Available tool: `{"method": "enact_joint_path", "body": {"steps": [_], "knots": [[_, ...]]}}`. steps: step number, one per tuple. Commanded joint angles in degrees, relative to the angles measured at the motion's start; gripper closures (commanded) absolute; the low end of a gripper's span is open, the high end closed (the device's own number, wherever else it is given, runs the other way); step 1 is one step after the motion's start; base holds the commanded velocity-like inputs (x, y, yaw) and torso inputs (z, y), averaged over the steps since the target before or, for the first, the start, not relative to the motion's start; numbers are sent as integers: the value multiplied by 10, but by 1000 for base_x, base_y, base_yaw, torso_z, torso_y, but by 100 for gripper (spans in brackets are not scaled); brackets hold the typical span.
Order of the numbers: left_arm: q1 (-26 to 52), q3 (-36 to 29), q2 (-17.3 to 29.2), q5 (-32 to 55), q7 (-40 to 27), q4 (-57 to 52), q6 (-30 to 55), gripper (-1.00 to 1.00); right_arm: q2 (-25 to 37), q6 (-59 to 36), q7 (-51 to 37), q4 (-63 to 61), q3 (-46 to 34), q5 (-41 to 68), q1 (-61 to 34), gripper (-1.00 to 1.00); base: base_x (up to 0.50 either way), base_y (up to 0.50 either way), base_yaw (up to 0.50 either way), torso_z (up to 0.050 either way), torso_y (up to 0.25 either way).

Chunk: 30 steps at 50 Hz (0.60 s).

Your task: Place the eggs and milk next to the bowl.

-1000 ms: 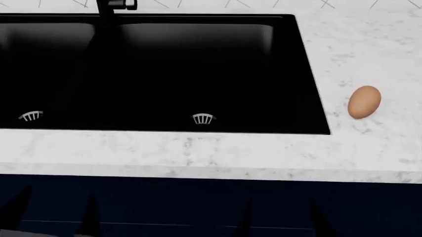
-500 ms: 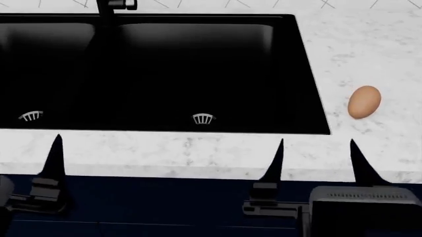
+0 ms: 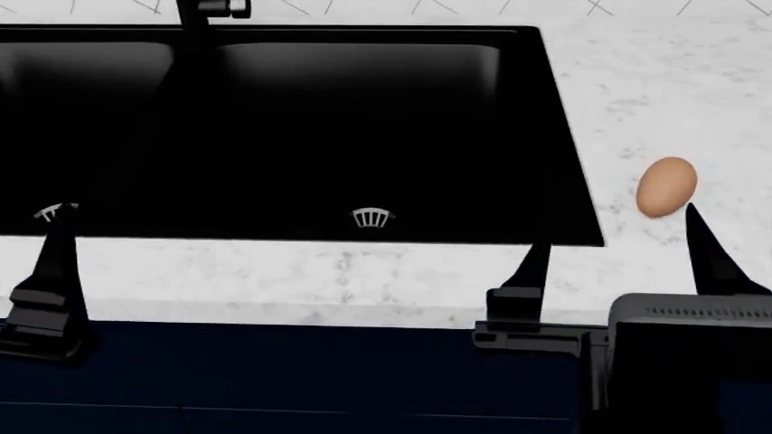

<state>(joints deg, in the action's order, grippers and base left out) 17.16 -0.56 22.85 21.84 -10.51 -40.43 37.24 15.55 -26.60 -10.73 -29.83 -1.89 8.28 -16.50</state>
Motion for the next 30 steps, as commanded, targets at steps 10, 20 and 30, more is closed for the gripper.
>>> {"method": "enact_joint_path", "body": {"steps": [10,20,30], "knots": [[-2,-1,-3,-1,1,5,-3,-100,-2,4,0,4,-1,-1,3,-100,0,0,0,0,0],[-4,46,-93,-119,121,-9,34,-100,-74,-4,88,4,48,-77,5,-100,0,0,0,0,0],[-3,42,-92,-116,117,-10,39,-100,-70,-10,84,0,50,-68,7,-100,0,-367,0,0,0]]}}
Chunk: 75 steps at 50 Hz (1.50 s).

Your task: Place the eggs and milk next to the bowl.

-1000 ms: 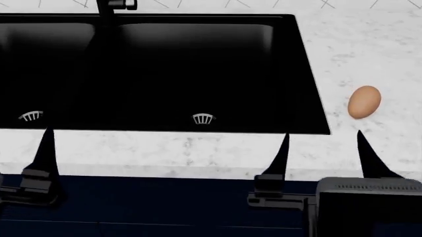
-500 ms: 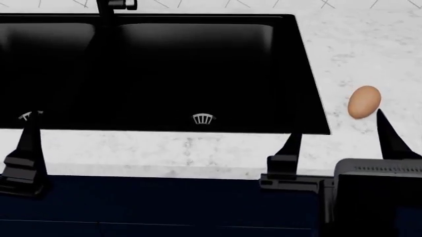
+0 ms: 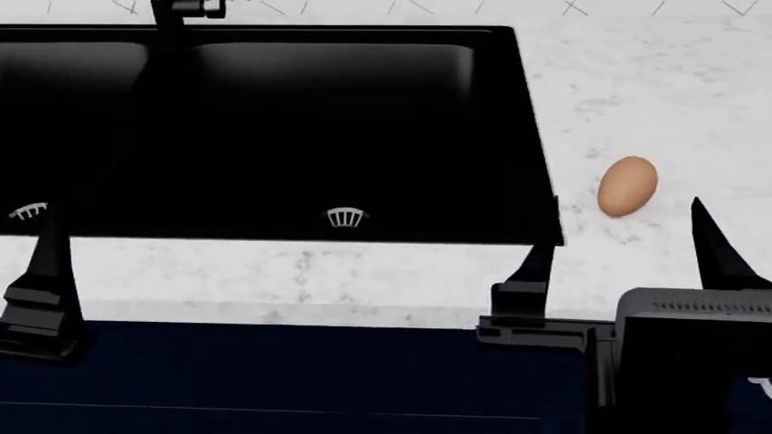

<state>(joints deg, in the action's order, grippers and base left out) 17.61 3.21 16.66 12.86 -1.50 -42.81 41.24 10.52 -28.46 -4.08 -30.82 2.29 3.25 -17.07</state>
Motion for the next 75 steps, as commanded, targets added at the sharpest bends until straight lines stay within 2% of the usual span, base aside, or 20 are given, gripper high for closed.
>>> {"method": "enact_joint_path", "body": {"steps": [1,43,54,75], "knots": [[-7,5,-31,-25,27,14,-1,-100,-20,9,17,10,8,-17,13,-100,0,-500,0,0,0],[-16,-15,-32,-11,24,38,-28,-100,-7,2,-1,5,0,2,16,-100,0,-496,0,0,0],[-10,-23,-32,0,27,38,-27,-100,-5,-10,-8,-9,2,9,17,-100,25,0,0,0,0],[-7,-20,-25,11,26,36,-26,-100,2,-18,-15,-10,-8,15,14,-100,486,0,0,0,0]]}}
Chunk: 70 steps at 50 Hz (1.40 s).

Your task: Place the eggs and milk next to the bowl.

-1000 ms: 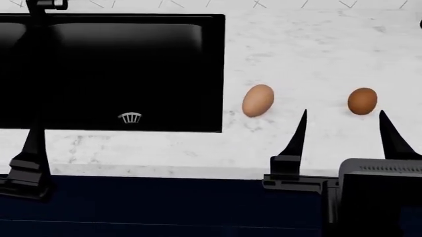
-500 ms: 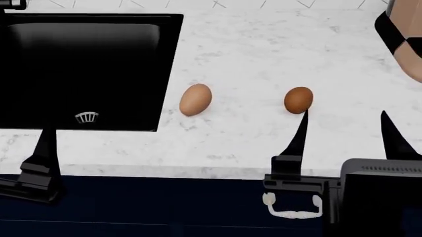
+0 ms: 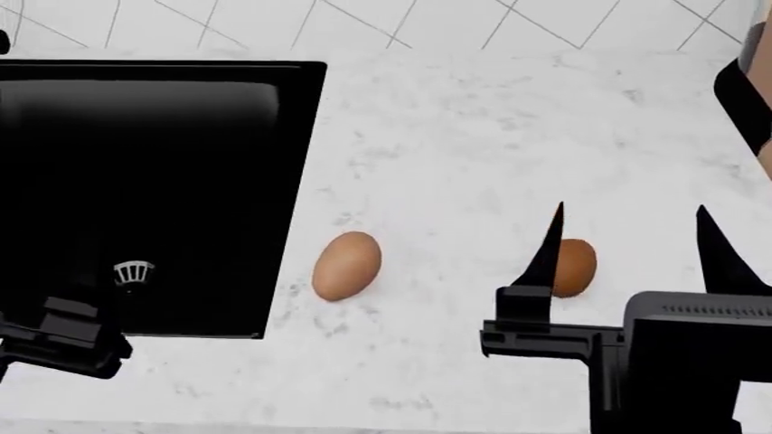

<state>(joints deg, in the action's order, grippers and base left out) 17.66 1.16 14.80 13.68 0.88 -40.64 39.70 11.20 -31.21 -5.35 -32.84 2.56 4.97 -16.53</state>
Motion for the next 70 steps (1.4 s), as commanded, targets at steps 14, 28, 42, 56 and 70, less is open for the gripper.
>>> {"method": "enact_joint_path", "body": {"steps": [14,28,42,56,70], "knots": [[-10,-3,-1,7,-1,6,-6,-100,-2,18,-8,13,-12,3,9,-100,464,0,0,0,1],[-2,-7,7,30,7,12,30,-100,2,7,-16,7,-11,8,11,-100,0,0,0,0,1],[145,-3,23,191,59,9,320,-100,5,-13,-25,-11,4,20,16,-100,0,0,0,0,0],[229,-39,-10,241,60,56,430,-100,9,-12,-28,-13,12,30,23,-100,0,0,0,0,0],[233,-98,-14,235,80,119,392,-100,12,-10,-30,-9,11,37,27,-100,0,0,0,0,0]]}}
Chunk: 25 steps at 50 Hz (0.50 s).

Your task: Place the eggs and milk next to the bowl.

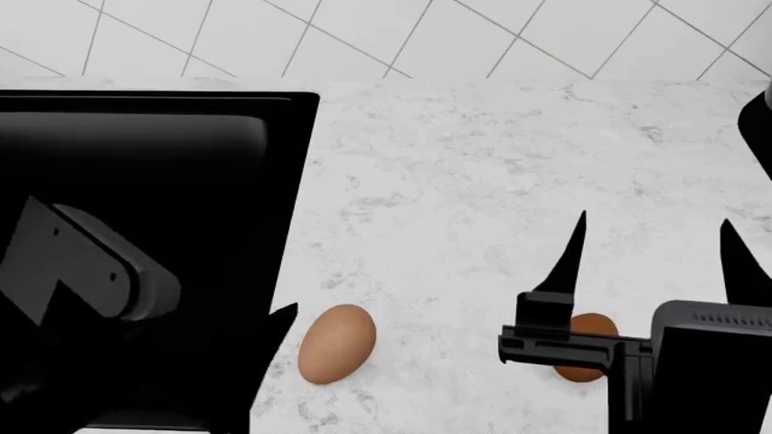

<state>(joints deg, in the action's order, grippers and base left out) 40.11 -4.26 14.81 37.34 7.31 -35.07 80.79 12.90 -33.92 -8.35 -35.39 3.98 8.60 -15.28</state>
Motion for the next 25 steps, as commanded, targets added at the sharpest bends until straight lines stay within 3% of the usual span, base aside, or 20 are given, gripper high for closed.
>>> {"method": "enact_joint_path", "body": {"steps": [1,25], "knots": [[8,-54,-13,-8,16,71,-30,-100,-5,20,0,19,-4,0,15,-100,0,0,0,0,0],[20,-157,-23,-76,59,229,-178,-100,3,29,-2,34,-6,8,19,-100,0,0,0,0,0]]}}
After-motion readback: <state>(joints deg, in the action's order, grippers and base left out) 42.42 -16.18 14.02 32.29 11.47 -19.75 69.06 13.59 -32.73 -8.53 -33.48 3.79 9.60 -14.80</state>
